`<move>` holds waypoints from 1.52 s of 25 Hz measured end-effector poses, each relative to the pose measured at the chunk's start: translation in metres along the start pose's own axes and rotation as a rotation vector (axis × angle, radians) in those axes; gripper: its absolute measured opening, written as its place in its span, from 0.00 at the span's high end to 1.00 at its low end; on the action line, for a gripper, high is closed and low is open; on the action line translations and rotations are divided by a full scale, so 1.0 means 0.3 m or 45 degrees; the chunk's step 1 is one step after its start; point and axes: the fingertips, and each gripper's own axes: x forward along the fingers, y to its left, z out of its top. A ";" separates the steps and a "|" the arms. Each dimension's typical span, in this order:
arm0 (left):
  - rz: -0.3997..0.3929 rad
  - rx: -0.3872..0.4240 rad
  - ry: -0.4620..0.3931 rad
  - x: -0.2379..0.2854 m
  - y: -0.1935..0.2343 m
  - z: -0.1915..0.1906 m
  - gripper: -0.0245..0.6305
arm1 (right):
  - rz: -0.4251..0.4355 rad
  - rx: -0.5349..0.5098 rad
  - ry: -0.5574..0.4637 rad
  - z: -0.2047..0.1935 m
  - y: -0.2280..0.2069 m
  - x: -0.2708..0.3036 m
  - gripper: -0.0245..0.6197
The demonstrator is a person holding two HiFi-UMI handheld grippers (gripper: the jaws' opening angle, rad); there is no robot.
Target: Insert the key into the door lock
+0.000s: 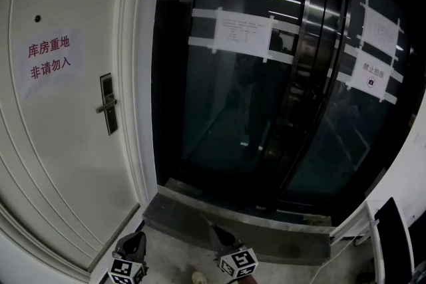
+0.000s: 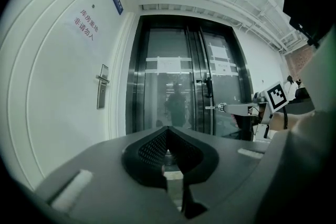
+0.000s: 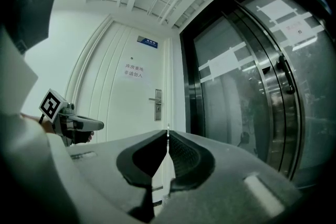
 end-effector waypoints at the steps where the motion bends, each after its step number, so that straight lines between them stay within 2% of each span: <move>1: 0.010 -0.003 0.000 0.025 0.015 0.000 0.96 | 0.006 0.001 -0.003 0.001 -0.019 0.031 0.95; 14: 0.155 -0.015 -0.015 0.404 0.182 0.070 0.96 | 0.150 -0.012 -0.025 0.036 -0.290 0.470 0.95; 22: 0.251 -0.022 -0.025 0.593 0.229 0.072 0.96 | 0.263 -0.028 -0.023 0.030 -0.421 0.662 0.95; 32: 0.366 -0.004 0.020 0.671 0.300 0.060 0.96 | 0.355 -0.094 -0.042 0.019 -0.483 0.835 0.95; 38: 0.448 0.008 0.038 0.690 0.406 0.006 0.96 | 0.410 -0.128 -0.089 0.056 -0.485 0.957 0.95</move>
